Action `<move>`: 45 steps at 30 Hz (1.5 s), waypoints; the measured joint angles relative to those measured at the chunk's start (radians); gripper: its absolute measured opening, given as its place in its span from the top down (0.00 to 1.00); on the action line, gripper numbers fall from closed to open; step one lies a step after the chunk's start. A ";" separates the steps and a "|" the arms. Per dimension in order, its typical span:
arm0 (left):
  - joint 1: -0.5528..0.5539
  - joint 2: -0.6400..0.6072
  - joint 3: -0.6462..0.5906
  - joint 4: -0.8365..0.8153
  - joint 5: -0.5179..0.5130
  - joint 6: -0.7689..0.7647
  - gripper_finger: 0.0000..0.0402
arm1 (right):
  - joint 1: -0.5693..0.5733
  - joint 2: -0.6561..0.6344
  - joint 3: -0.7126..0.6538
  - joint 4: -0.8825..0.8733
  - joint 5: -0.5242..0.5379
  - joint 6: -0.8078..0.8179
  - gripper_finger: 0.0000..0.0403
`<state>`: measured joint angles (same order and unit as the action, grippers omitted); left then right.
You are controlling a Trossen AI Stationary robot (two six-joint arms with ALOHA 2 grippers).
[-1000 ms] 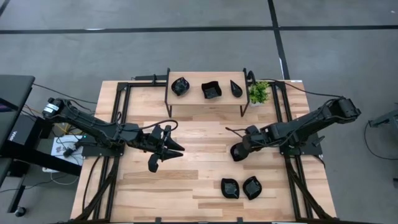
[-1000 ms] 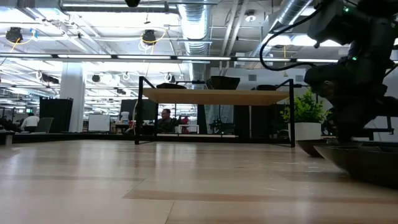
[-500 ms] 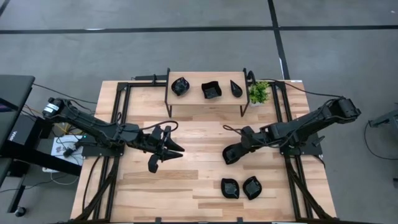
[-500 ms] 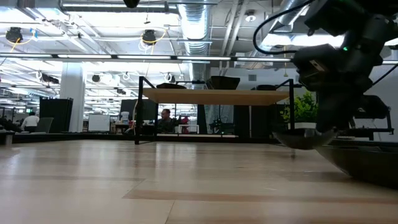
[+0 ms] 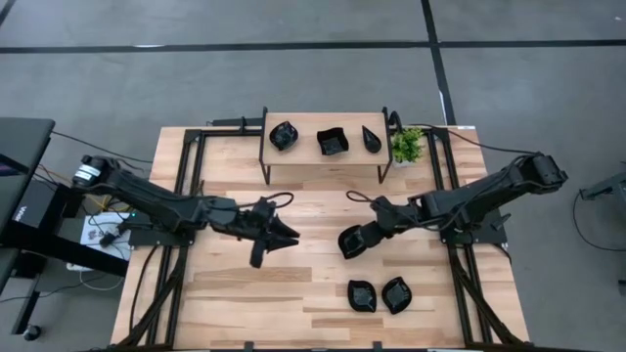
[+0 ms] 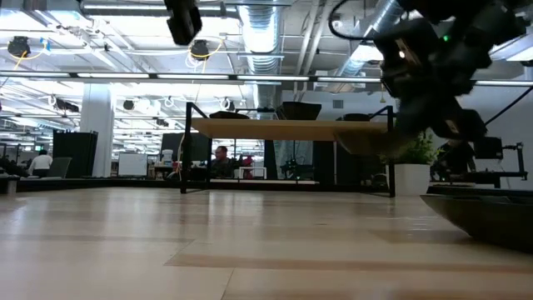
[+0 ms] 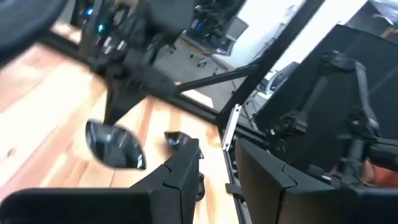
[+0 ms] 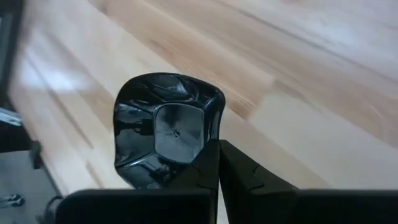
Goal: Pick & Place Mini shaped plates
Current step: Stack the black leaf shaped plate on top of the black leaf shaped plate on the shelf
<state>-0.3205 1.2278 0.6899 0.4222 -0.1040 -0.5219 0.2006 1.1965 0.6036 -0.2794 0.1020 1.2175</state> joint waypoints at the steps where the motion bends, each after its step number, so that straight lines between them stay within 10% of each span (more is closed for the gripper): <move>1: 0.006 0.014 0.000 0.001 0.000 -0.018 0.74 | -0.003 0.000 0.013 0.000 0.000 -0.012 1.00; 45: 0.122 0.261 0.000 0.149 -0.044 -0.613 0.49 | -0.079 0.003 0.245 -0.057 0.006 -0.274 1.00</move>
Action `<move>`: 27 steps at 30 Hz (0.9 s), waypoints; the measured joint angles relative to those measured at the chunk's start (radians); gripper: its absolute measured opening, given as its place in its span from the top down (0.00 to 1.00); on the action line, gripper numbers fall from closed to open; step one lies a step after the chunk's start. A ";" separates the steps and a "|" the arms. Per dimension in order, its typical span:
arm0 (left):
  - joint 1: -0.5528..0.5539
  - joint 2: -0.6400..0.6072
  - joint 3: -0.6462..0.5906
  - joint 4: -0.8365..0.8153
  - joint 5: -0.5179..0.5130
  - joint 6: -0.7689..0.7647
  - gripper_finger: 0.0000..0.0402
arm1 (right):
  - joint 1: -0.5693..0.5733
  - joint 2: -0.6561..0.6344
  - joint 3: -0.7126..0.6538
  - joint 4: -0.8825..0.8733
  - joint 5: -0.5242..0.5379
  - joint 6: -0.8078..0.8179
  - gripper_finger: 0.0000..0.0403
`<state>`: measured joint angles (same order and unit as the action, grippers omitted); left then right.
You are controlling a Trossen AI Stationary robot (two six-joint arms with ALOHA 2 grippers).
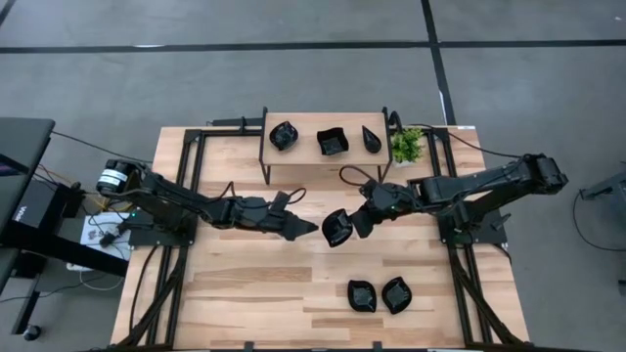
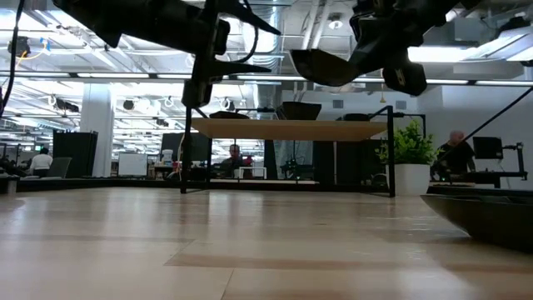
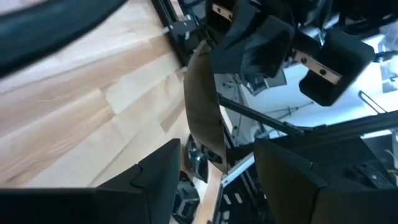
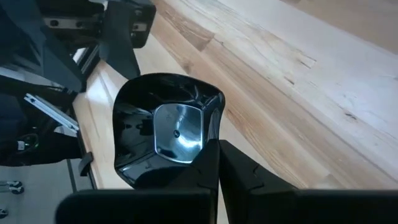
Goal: Pick & Place Mini shaped plates
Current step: Stack the black leaf shaped plate on top of the black leaf shaped plate on the shelf
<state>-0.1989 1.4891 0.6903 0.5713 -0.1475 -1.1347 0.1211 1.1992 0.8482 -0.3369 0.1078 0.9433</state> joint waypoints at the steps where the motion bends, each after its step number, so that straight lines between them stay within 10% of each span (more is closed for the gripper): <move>1: 0.000 0.000 0.000 -0.001 -0.007 0.000 0.49 | 0.000 0.000 0.000 -0.004 0.003 0.001 1.00; 27: 0.010 0.000 0.000 -0.002 -0.070 0.001 0.49 | -0.035 0.010 0.000 0.003 0.030 0.042 1.00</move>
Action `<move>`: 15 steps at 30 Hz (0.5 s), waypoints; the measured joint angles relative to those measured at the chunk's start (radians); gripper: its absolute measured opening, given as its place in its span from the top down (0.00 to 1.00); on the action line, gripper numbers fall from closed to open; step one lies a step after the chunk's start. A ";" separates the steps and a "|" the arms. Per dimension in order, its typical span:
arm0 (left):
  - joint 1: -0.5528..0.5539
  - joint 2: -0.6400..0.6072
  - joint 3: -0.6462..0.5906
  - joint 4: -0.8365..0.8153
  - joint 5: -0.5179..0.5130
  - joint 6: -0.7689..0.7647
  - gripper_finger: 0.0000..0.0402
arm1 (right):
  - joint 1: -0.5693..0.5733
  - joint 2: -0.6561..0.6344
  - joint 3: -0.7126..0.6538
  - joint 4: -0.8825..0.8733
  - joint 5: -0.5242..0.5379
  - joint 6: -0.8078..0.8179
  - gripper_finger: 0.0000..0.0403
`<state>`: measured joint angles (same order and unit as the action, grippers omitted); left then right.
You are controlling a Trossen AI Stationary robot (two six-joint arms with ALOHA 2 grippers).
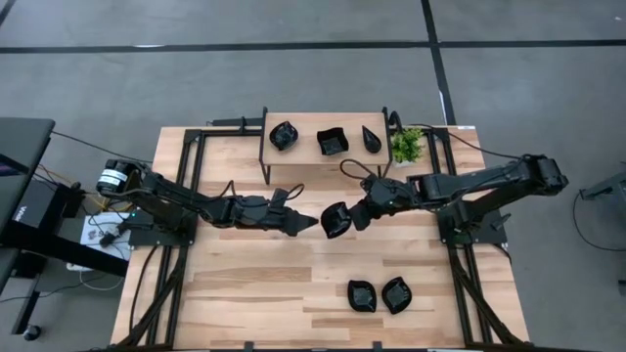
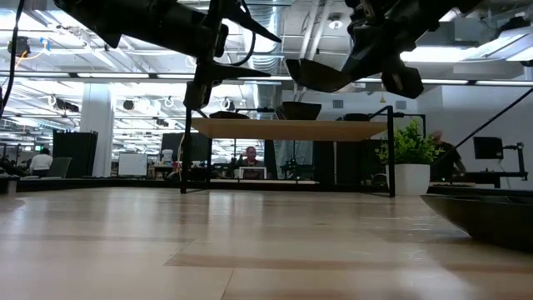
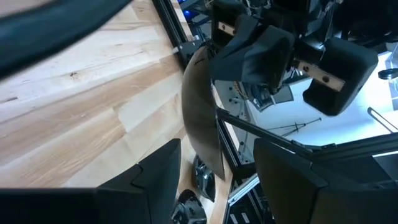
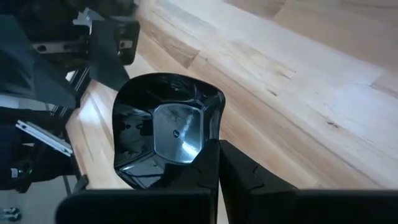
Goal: Pick & Place Mini shaped plates
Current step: Stack the black leaf shaped plate on top of the black leaf shaped plate on the shelf
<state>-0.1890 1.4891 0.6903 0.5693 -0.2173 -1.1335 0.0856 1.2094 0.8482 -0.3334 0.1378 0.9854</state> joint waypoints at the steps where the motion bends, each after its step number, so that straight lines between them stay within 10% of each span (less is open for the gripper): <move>1: 0.000 0.000 0.000 -0.001 0.000 0.001 0.49 | 0.000 0.008 0.000 0.010 -0.001 0.000 1.00; 15: 0.006 0.015 0.001 -0.053 0.012 0.025 0.49 | 0.013 0.167 0.054 0.080 -0.040 -0.030 1.00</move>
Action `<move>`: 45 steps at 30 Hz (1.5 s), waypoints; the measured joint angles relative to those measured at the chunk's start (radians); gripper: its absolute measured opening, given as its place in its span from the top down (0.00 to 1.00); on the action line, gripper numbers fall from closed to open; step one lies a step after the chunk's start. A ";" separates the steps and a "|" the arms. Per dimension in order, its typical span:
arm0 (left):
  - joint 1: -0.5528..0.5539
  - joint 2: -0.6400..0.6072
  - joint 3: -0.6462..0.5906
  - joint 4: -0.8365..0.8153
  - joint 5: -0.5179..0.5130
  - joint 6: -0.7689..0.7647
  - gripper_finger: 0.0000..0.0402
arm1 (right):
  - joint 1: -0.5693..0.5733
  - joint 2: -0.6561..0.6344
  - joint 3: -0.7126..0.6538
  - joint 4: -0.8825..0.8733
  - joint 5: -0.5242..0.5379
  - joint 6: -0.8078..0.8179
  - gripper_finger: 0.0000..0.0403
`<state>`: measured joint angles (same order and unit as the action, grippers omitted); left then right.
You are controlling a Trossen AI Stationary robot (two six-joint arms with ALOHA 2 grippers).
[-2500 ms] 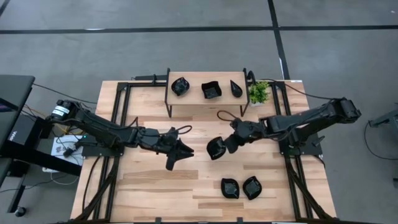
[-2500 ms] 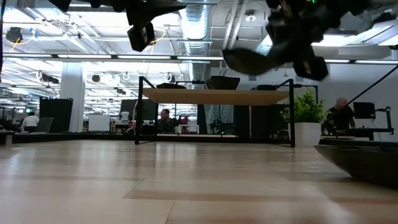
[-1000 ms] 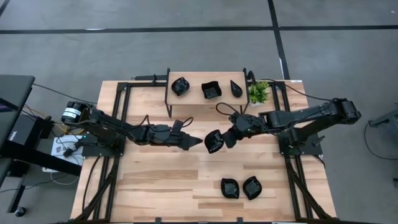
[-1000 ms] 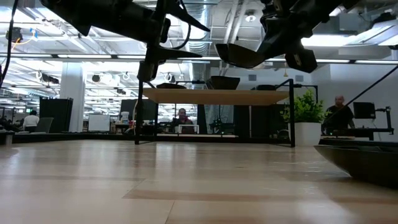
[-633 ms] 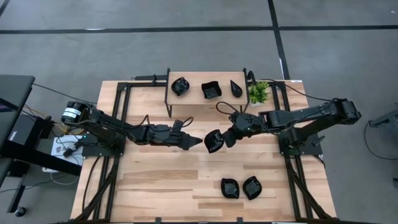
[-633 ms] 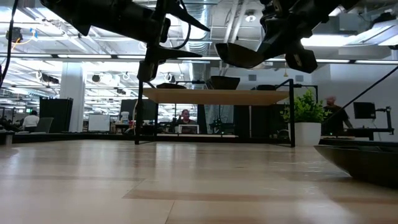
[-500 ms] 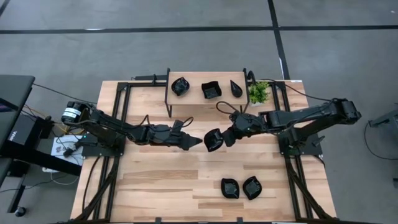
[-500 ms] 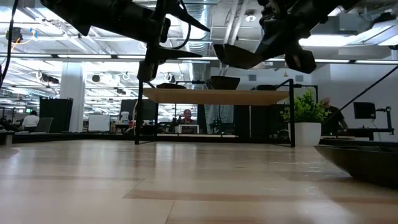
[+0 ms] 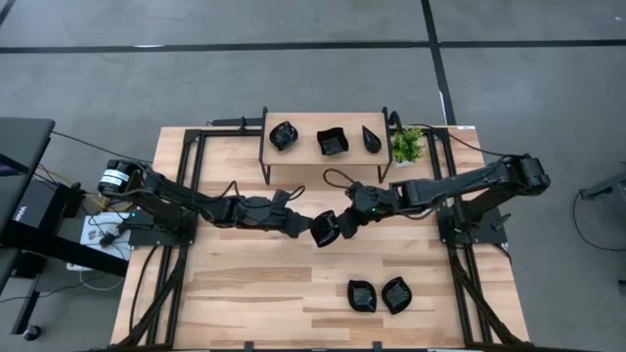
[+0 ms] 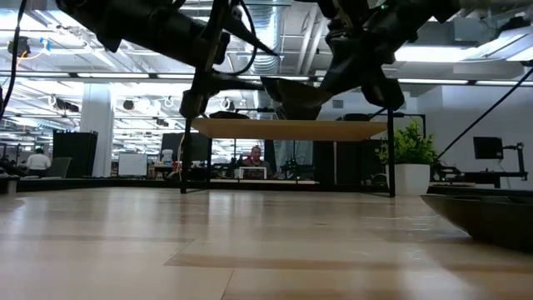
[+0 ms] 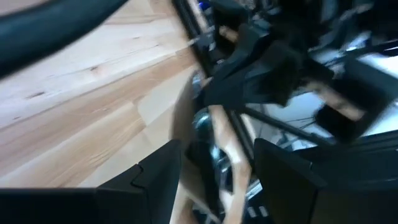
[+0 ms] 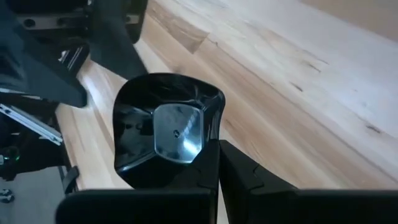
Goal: Pick & Place Mini shaped plates
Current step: Stack the black leaf shaped plate on top of the black leaf shaped plate on the shelf
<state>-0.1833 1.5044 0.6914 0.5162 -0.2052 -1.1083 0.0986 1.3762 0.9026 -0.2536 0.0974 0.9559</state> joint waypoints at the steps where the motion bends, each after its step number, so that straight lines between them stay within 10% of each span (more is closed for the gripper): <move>1: 0.000 0.000 0.000 -0.018 0.003 0.003 0.49 | 0.000 0.007 0.008 -0.001 -0.002 -0.010 1.00; 26: 0.000 -0.006 -0.001 -0.075 0.046 0.136 0.50 | -0.003 0.036 0.049 -0.019 -0.046 -0.039 1.00; 45: 0.000 -0.006 -0.001 -0.071 -0.004 0.241 0.78 | -0.003 0.036 0.049 -0.002 -0.045 -0.039 1.00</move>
<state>-0.1833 1.4982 0.6907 0.4448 -0.2092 -0.8677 0.0956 1.4124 0.9520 -0.2554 0.0519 0.9169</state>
